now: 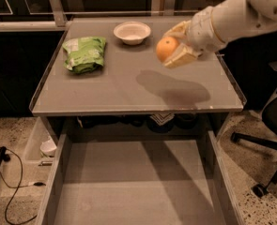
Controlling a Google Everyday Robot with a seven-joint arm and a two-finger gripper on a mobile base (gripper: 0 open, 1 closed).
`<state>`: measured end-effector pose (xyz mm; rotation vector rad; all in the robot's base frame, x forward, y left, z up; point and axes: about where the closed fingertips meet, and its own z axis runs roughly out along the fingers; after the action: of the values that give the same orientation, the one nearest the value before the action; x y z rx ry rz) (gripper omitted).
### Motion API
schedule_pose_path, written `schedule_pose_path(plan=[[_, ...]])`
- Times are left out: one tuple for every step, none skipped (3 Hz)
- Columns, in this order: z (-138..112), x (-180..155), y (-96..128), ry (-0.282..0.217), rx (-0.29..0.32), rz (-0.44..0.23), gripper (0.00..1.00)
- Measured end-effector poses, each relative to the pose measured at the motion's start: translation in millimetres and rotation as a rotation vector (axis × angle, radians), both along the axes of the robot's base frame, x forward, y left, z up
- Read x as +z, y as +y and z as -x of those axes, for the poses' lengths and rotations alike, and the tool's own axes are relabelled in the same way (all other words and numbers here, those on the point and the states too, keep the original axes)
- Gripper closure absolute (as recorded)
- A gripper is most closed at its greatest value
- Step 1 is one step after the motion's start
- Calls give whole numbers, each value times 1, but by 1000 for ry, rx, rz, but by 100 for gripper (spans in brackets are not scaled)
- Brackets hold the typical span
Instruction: Pick orange from top drawer and place on counter
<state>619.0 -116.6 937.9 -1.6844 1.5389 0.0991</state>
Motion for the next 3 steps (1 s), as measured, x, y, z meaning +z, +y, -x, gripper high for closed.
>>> schedule_pose_path(plan=[[-48, -1, 7, 10, 0, -32, 100], [-71, -11, 4, 34, -29, -8, 100], [-72, -27, -1, 72, -55, 65, 100]])
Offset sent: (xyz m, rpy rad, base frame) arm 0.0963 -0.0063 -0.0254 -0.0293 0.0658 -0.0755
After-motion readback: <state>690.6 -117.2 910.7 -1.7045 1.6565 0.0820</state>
